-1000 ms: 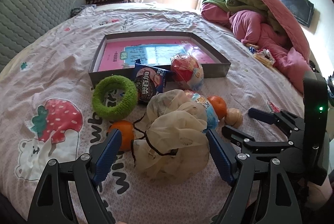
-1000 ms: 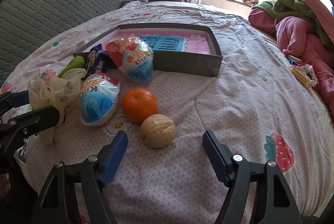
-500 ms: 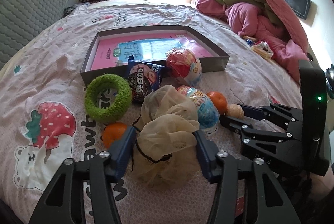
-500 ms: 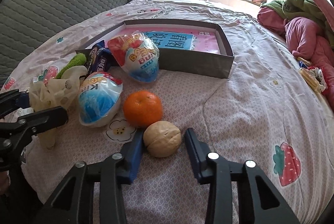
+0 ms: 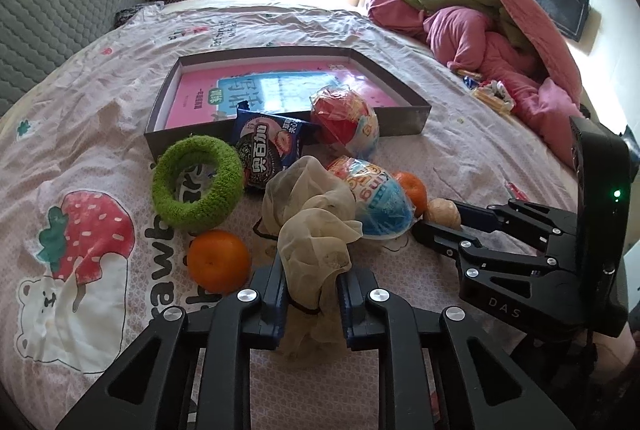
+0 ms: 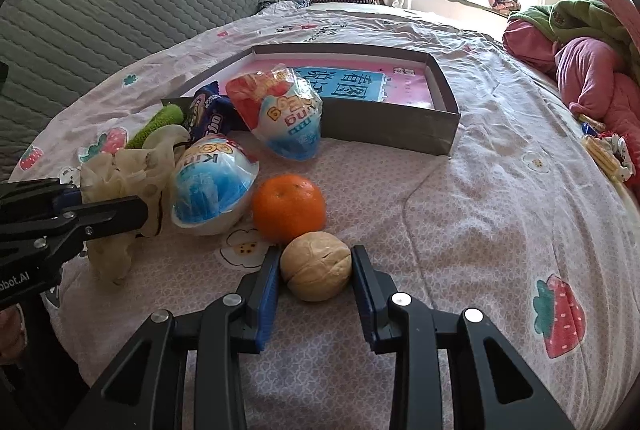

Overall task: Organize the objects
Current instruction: 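Lift the sponge with the left tool while the right tool carries the walnut toward the box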

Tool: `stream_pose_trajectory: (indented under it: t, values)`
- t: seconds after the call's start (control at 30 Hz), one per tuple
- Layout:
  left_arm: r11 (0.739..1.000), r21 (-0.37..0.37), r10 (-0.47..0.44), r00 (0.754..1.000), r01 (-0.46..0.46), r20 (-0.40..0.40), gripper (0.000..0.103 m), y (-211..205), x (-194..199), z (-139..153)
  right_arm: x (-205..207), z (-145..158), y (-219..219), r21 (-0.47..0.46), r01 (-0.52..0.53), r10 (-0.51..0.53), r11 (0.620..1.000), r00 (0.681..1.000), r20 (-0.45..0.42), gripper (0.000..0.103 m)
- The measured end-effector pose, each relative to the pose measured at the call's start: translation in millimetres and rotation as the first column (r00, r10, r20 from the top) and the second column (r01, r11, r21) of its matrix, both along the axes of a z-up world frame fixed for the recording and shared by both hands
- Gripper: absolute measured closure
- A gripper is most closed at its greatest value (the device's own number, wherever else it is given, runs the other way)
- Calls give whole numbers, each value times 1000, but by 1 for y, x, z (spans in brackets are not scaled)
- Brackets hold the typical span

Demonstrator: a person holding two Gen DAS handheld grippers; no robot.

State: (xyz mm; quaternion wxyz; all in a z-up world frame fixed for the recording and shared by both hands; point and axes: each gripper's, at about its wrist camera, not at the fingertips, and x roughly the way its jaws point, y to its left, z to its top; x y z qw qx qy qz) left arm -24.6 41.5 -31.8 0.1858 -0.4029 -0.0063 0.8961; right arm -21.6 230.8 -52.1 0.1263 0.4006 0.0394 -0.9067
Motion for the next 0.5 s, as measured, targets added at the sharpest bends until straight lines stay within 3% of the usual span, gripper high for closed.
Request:
stream_pose_trajectory:
  t: [0.2, 0.5]
  values:
    - [1000, 17, -13, 1000, 14, -21, 84, 0, 4, 6, 9, 10, -3, 35, 0, 3, 999, 997, -71, 68]
    - [1000, 26, -8, 999, 9, -49, 85, -3, 11, 17, 14, 17, -1, 13, 3, -1, 1000, 995, -101, 68]
